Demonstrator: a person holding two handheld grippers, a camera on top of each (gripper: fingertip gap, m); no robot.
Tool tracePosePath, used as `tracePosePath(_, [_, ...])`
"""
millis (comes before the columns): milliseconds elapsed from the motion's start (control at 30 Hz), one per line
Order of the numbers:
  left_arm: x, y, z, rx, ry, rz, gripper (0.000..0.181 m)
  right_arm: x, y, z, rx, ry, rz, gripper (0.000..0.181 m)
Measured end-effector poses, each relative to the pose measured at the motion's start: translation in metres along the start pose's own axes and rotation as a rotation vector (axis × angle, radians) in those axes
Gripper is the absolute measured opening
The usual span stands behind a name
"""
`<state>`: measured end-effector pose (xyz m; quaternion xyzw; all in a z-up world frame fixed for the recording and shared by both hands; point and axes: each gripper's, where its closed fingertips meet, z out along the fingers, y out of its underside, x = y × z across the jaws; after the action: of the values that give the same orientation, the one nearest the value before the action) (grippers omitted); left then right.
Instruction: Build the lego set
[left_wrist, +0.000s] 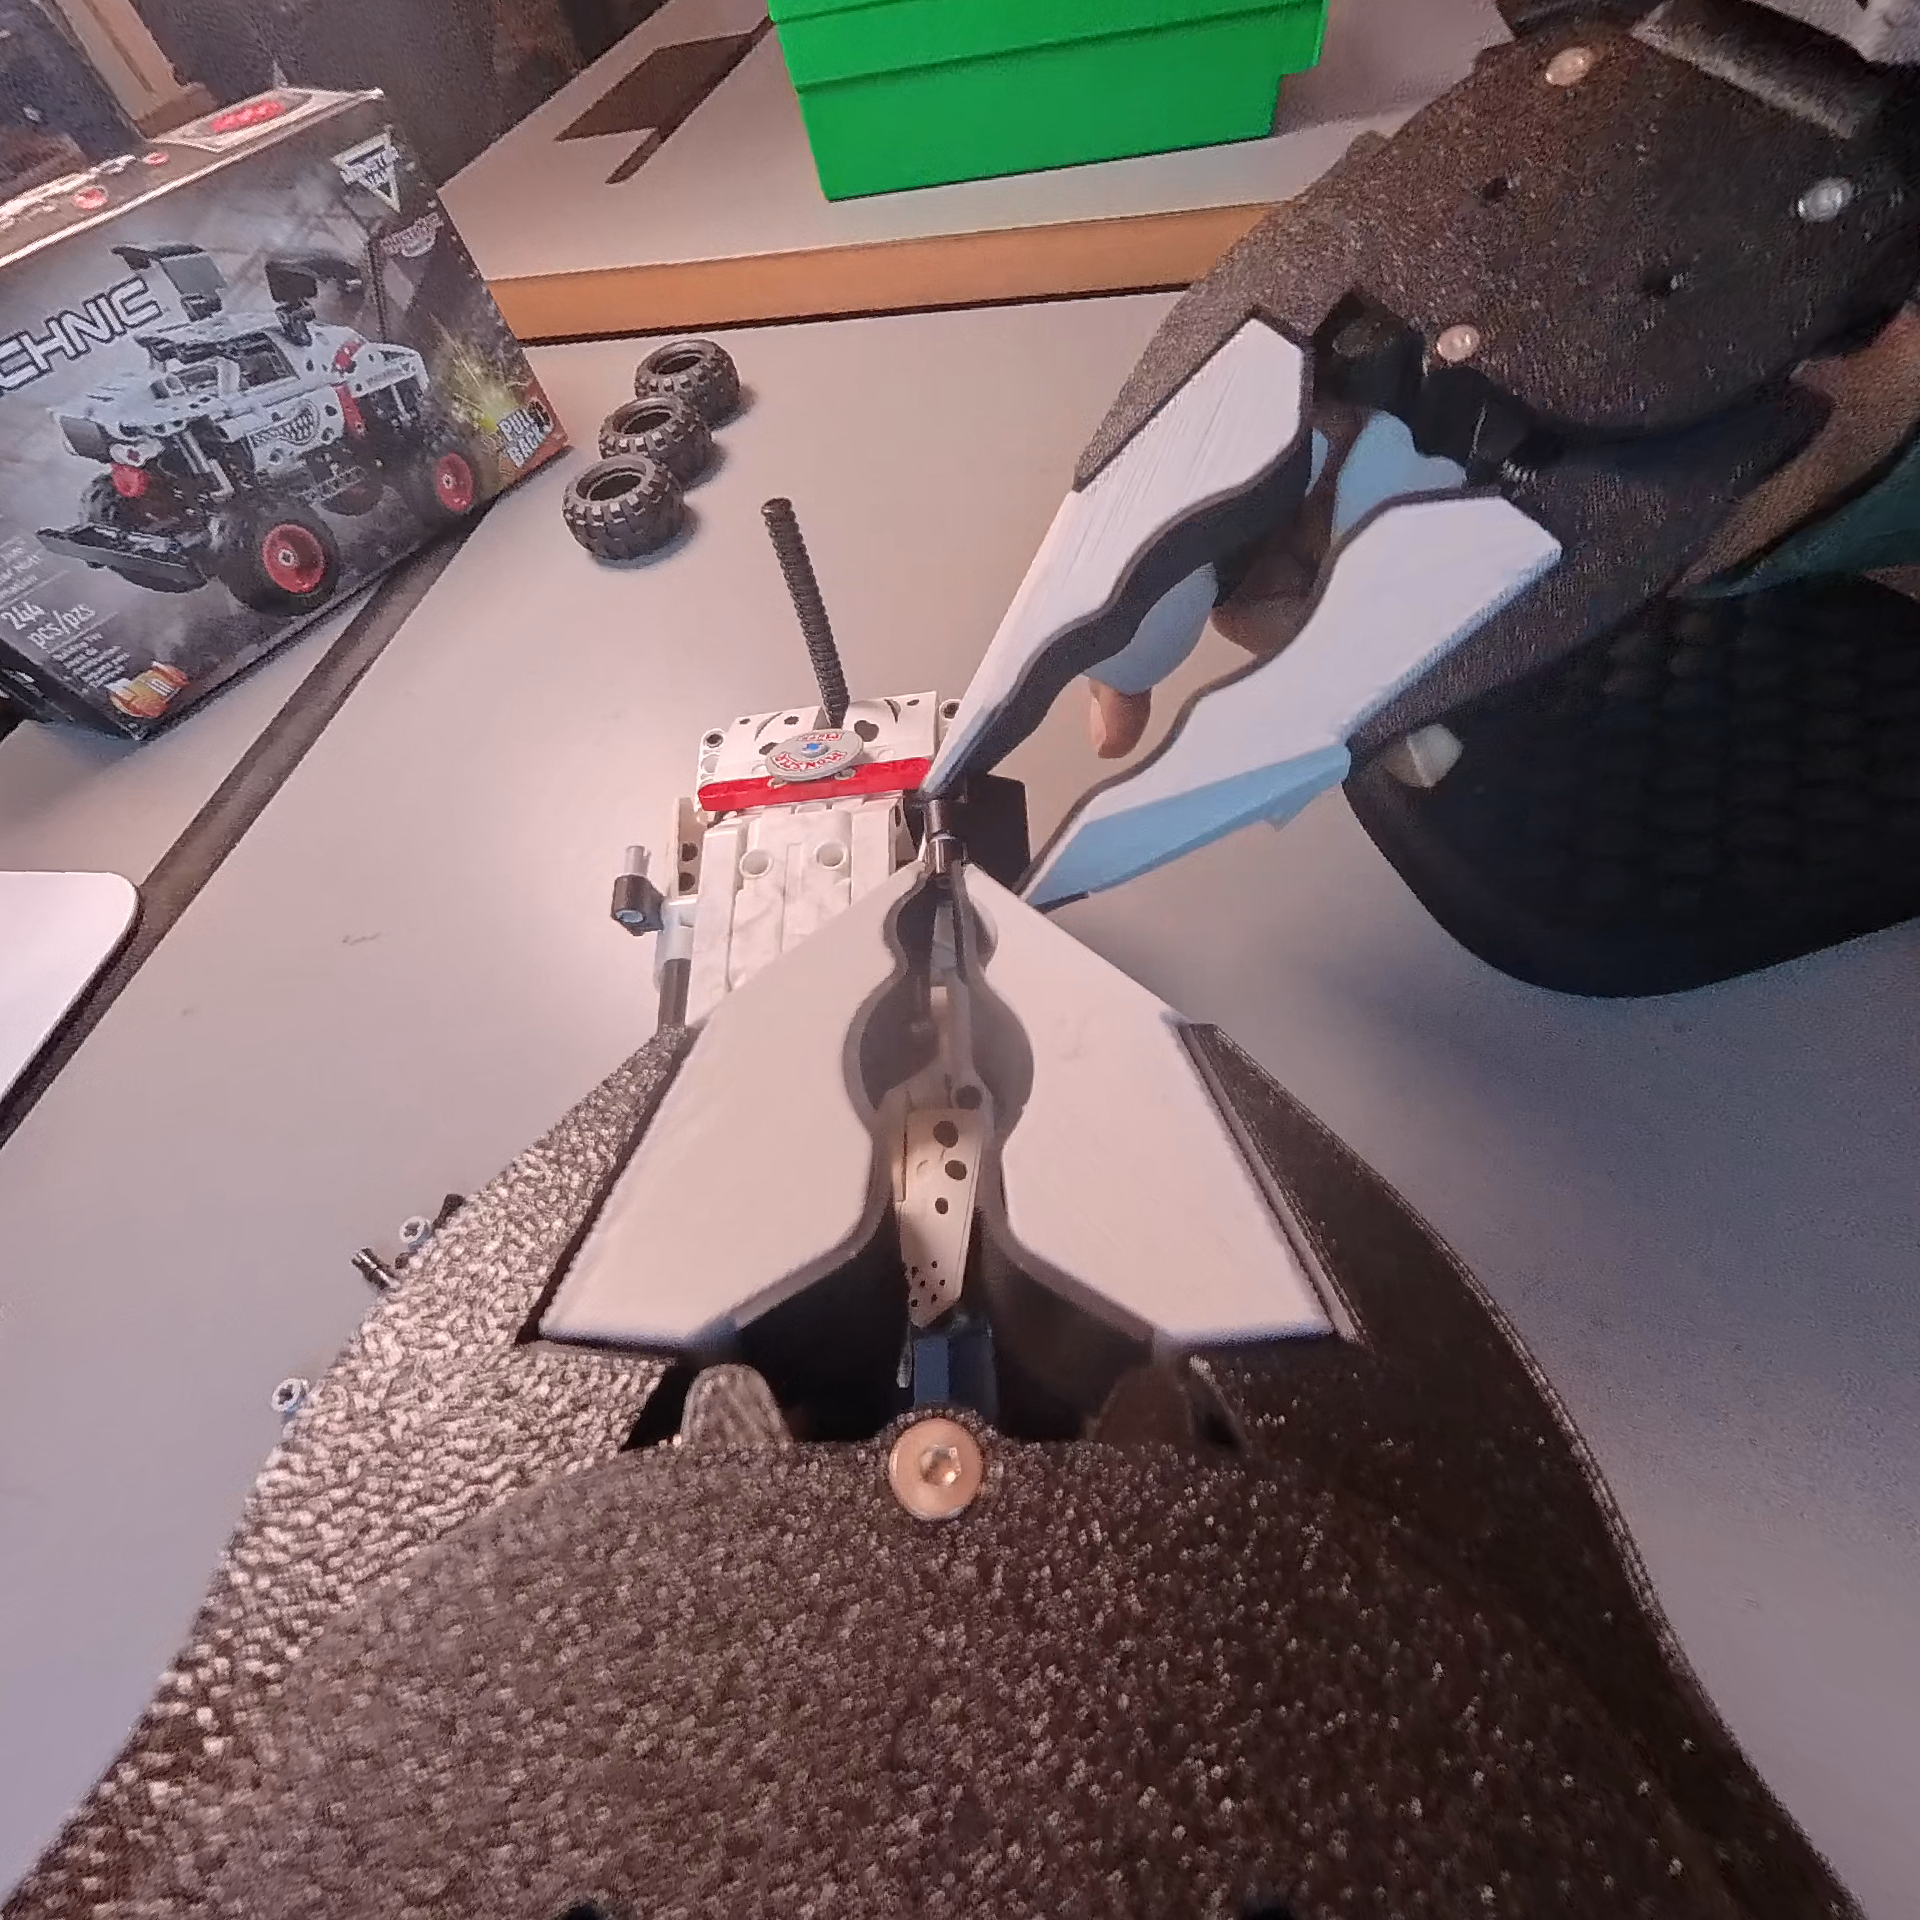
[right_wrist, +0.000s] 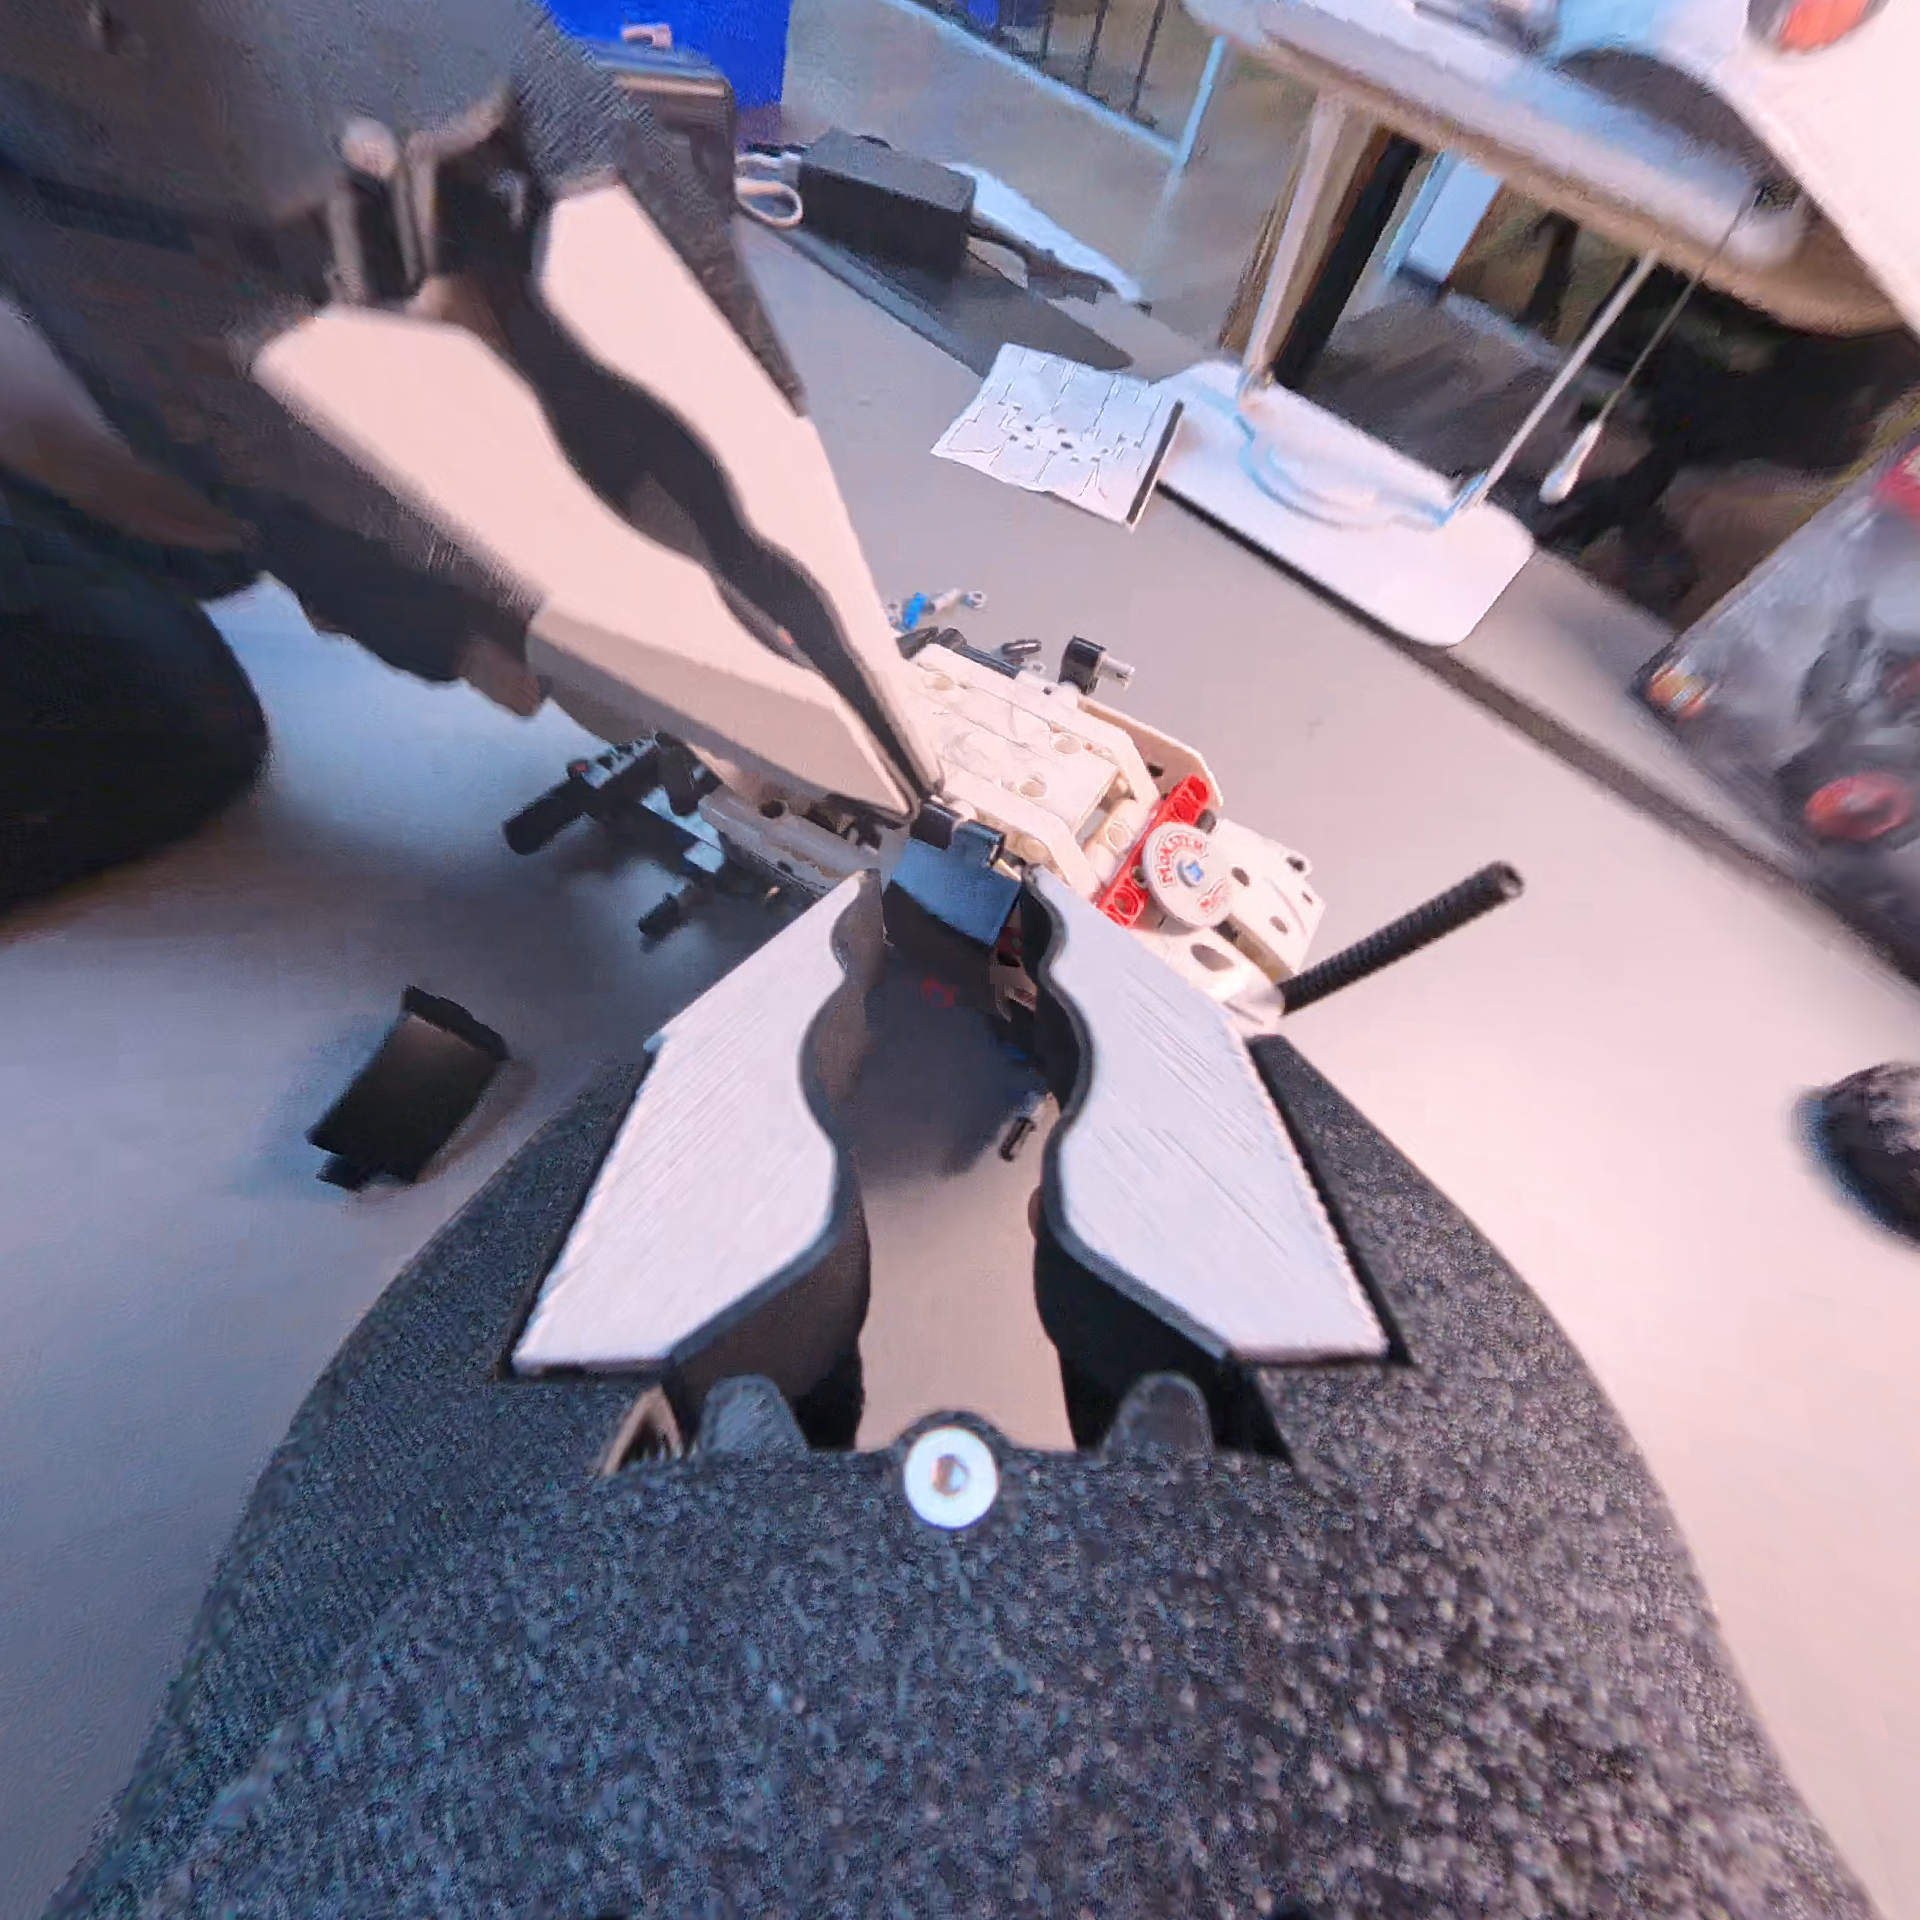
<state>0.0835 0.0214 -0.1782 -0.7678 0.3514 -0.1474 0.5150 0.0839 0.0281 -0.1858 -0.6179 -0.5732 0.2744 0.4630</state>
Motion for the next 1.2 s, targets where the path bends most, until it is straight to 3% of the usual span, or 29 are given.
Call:
tracePosePath(67, [-0.002, -0.006, -0.003, 0.043, -0.006, -0.016, 0.006, 0.002, -0.002, -0.002, -0.008, -0.045, 0.156, 0.022])
tracePosePath(167, [-0.015, -0.008, -0.023, 0.086, -0.038, -0.057, 0.023, 0.008, 0.001, -0.008, -0.009, 0.001, 0.173, 0.025])
tracePosePath(267, [-0.027, 0.011, -0.038, 0.042, -0.049, -0.087, 0.047, 0.008, 0.007, -0.019, -0.041, 0.087, 0.093, 0.032])
tracePosePath(367, [-0.025, 0.038, -0.031, -0.050, 0.001, -0.149, 0.071, 0.003, 0.010, -0.015, -0.064, 0.156, 0.073, 0.035])
tracePosePath(533, [-0.022, 0.047, -0.020, -0.101, -0.050, -0.124, 0.070, 0.010, 0.014, -0.002, -0.089, 0.266, 0.065, 0.023])
tracePosePath(833, [-0.016, 0.045, -0.019, -0.096, -0.143, -0.152, 0.069, 0.009, 0.015, -0.006, -0.098, 0.063, 0.388, 0.024])
tracePosePath(1200, [-0.014, 0.046, -0.019, -0.104, -0.228, -0.221, 0.070, 0.012, 0.011, -0.005, -0.038, 0.141, 0.262, 0.026])
